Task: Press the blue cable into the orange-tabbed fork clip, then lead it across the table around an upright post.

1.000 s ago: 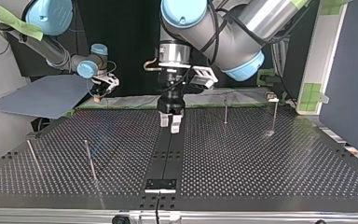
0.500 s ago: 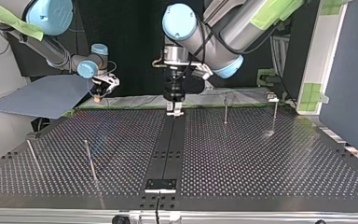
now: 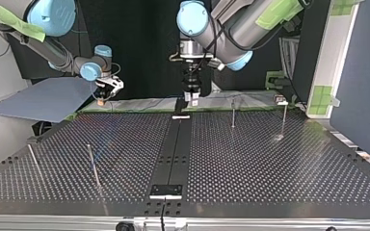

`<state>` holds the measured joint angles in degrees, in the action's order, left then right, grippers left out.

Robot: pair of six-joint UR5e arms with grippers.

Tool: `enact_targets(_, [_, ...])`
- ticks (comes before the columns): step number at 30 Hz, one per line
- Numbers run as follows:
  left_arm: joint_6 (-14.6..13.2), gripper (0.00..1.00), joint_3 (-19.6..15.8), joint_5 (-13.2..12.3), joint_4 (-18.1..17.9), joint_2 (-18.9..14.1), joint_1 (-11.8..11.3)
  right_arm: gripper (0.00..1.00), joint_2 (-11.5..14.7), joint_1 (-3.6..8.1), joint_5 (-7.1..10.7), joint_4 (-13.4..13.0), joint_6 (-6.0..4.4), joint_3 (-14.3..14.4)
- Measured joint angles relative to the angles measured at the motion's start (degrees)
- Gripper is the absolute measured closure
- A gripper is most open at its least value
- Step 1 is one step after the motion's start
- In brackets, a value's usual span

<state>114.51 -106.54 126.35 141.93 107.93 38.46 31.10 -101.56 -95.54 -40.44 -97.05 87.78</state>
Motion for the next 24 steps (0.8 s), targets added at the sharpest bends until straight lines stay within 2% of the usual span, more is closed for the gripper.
enact_targets(5, [0.18, 0.01, -2.55, 1.38, -0.46, 0.02, -0.25, 1.00, 0.00, -0.01, 0.00, 0.00, 0.00, 0.01])
enact_targets(17, [1.79, 0.01, -8.95, 1.70, -3.17, 0.02, -1.30, 1.00, -0.01, -0.11, 0.00, 0.00, 0.00, 0.00])
enact_targets(24, [1.48, 0.01, -12.46, -0.22, -5.99, 0.04, -1.84, 1.00, 0.01, -0.17, -0.02, 0.00, 0.00, 0.00])
